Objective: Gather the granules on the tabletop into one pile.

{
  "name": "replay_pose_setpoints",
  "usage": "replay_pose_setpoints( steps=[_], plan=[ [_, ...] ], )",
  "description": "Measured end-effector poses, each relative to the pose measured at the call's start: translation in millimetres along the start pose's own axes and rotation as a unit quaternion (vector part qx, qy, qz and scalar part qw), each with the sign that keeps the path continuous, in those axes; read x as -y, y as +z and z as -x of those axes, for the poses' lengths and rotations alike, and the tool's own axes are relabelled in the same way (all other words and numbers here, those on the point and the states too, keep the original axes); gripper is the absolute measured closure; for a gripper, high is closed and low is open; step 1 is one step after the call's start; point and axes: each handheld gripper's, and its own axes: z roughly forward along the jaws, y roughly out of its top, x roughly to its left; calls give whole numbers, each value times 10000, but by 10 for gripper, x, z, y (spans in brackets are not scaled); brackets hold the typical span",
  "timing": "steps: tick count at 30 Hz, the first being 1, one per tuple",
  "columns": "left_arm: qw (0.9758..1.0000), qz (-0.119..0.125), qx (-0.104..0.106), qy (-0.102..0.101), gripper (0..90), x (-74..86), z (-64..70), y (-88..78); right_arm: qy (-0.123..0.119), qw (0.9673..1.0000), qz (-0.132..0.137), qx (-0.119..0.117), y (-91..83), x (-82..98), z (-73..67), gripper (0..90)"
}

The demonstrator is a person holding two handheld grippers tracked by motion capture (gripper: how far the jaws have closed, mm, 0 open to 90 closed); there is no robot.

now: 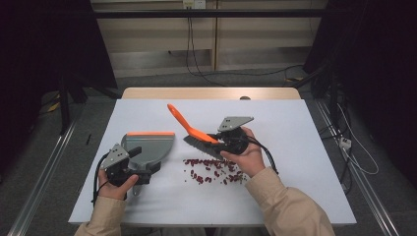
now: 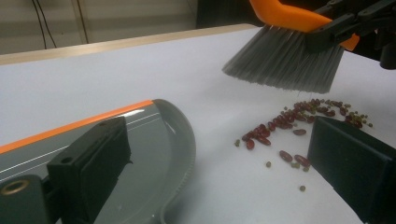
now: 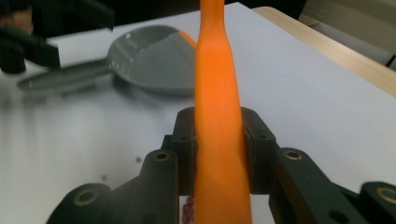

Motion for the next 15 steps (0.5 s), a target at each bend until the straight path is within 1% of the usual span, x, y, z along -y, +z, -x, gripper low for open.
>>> replay_pose_setpoints(
  steps=[1,2,5,6,9,12,15],
  plan=[
    [10000,2,3,-2,56,0,2,0,256,9996,59,51,-6,10,-4,713],
    [10000,1,3,-1,56,-1,4,-1,453,9988,108,118,-10,19,-13,713],
    [10000,2,-6,9,56,-2,8,-1,868,9957,180,267,-3,42,-56,713],
    [10000,1,-8,15,56,-2,9,-2,991,9945,188,279,2,49,-75,713],
    [10000,-9,-5,21,56,-1,12,-2,1370,9896,253,362,16,63,-140,713],
    [10000,-4,-6,18,56,1,17,-4,1662,9847,339,395,26,65,-193,713],
    [10000,-1,-5,16,56,2,20,-4,2024,9776,443,369,33,72,-237,713]
  ],
)
